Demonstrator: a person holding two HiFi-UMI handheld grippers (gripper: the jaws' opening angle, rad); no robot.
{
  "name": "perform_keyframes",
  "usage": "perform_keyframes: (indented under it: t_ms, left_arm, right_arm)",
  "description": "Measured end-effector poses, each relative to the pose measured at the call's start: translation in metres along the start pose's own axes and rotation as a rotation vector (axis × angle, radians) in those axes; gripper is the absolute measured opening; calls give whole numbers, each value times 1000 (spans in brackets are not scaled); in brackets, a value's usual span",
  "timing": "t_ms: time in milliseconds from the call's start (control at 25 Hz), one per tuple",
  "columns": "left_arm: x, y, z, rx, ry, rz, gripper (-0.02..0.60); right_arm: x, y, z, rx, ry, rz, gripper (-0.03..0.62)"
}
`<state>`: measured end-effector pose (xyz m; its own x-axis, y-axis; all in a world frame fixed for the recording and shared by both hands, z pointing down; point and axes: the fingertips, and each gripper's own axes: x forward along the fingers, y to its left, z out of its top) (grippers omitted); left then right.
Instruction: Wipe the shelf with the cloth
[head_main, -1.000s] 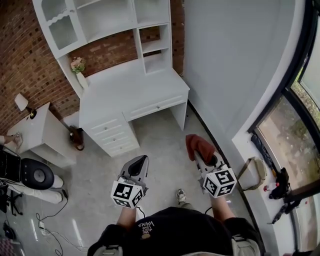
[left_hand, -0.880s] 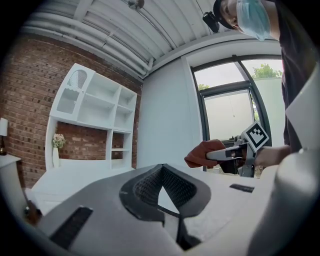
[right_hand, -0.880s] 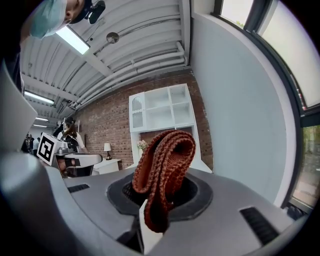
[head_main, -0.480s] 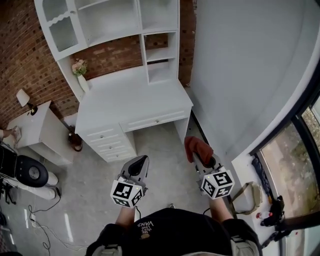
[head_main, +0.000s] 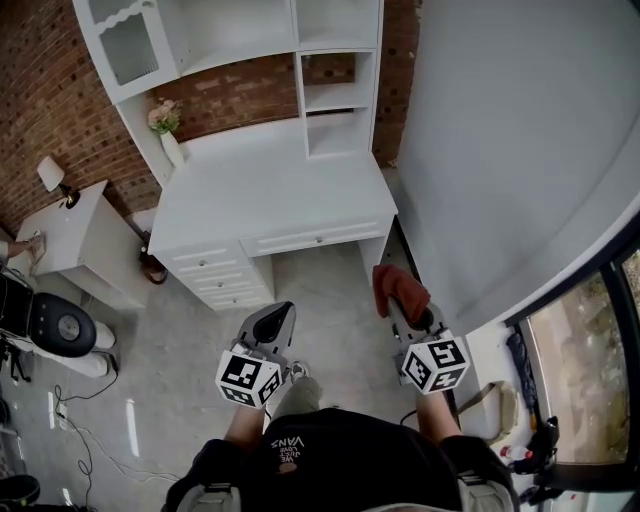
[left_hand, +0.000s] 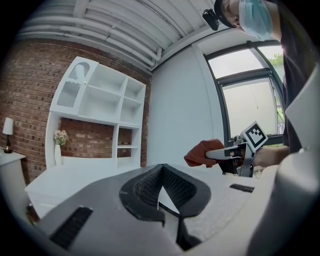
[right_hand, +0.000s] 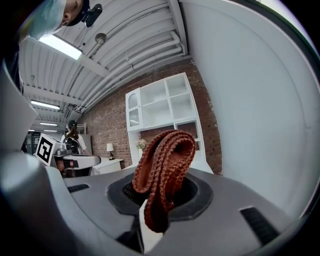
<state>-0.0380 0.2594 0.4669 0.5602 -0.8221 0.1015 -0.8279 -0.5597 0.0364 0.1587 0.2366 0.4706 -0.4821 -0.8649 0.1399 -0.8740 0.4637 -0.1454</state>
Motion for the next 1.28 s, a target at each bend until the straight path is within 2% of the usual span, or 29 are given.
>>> perform_keyframes:
  t_ms: [320,920,1280]
  left_arm:
    - [54,46,-5,-15,-5,-35,6]
    - [182,199,38,2,-29,-143,6]
    - [238,275,47,12,-30,-182,6]
  right_arm:
    - [60,-19,2,-6,12,-25,87]
    - [238,-48,61,-12,-26,-122,87]
    - [321,-59,82,-13,-50,-159,87]
